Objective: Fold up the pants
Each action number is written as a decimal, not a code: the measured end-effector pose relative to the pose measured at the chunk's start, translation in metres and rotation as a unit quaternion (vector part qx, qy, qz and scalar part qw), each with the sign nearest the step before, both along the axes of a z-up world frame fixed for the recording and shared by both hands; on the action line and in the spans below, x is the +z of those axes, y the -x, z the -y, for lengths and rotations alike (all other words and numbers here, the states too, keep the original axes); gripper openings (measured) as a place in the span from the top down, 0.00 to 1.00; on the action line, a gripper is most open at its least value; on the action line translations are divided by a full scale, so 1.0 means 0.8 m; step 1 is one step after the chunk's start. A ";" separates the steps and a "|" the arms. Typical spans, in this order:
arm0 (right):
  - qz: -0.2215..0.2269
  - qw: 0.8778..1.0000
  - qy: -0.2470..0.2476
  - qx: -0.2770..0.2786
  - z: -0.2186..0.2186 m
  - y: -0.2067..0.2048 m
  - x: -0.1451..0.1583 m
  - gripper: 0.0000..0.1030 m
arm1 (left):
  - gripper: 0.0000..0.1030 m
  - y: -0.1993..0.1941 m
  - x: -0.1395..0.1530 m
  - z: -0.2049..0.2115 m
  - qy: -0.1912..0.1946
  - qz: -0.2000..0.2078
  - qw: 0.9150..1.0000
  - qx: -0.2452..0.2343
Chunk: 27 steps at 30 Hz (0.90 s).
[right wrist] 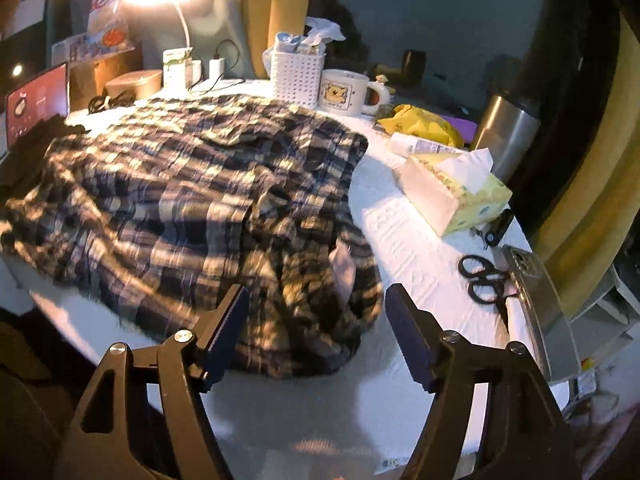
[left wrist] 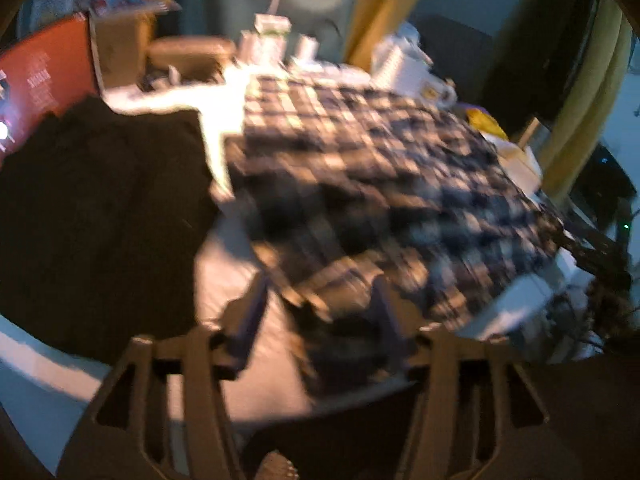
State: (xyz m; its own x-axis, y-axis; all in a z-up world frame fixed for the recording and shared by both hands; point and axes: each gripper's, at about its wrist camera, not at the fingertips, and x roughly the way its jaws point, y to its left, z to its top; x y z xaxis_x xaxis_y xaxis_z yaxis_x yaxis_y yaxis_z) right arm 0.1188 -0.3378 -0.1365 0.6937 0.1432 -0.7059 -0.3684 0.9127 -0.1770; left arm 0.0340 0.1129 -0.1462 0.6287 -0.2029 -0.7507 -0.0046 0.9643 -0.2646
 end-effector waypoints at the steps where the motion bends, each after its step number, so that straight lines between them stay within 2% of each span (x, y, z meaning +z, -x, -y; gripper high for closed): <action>1: -0.004 1.000 -0.003 -0.002 0.003 0.000 -0.004 0.28 | 0.32 0.000 -0.009 0.005 0.010 -0.009 1.000 -0.003; 5: -0.016 0.999 -0.037 -0.002 0.020 -0.004 -0.016 0.28 | 0.31 0.005 -0.026 0.023 0.023 -0.023 0.999 -0.011; 11: -0.027 0.998 -0.048 -0.004 0.016 -0.012 -0.029 0.29 | 0.31 0.003 -0.031 0.041 -0.026 -0.007 1.000 -0.013; 12: -0.024 0.998 -0.050 0.000 0.013 -0.010 -0.029 0.35 | 0.31 0.003 -0.032 0.045 -0.035 -0.004 0.999 -0.015; 13: -0.022 0.998 -0.053 0.003 0.011 -0.008 -0.028 0.52 | 0.31 0.003 -0.032 0.047 -0.042 0.000 0.999 -0.018; 14: -0.025 0.998 -0.057 0.004 0.010 -0.009 -0.028 0.64 | 0.33 0.004 -0.033 0.046 -0.047 0.002 0.999 -0.019; 15: -0.029 0.998 -0.062 0.004 0.008 -0.008 -0.029 0.76 | 0.56 0.005 -0.033 0.047 -0.055 0.005 0.998 -0.020; 16: -0.027 0.998 -0.063 0.004 0.007 -0.006 -0.028 0.80 | 0.78 0.005 -0.034 0.046 -0.065 0.002 0.998 -0.019; 17: -0.025 0.997 -0.066 0.002 0.007 -0.004 -0.026 0.81 | 0.83 0.005 -0.034 0.042 -0.064 -0.001 0.998 -0.017; 18: -0.025 0.997 -0.076 0.000 0.009 -0.003 -0.022 0.83 | 0.93 0.004 -0.034 0.038 -0.051 -0.005 0.998 -0.022; 21: -0.020 0.993 -0.114 -0.001 0.015 0.004 0.004 0.84 | 0.97 0.008 -0.028 0.035 -0.034 -0.011 0.999 -0.034; 27: -0.022 0.991 -0.131 0.007 0.017 0.015 0.035 0.85 | 0.97 0.028 0.005 0.015 -0.013 -0.017 0.999 -0.036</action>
State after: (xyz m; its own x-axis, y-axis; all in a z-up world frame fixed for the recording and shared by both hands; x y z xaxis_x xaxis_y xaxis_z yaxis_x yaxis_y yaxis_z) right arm 0.1070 -0.3511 -0.1085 0.6604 0.3349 -0.6721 -0.3829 0.9201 0.0823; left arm 0.0118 0.1006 -0.1425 0.5871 -0.2265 -0.7772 0.0564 0.9692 -0.2399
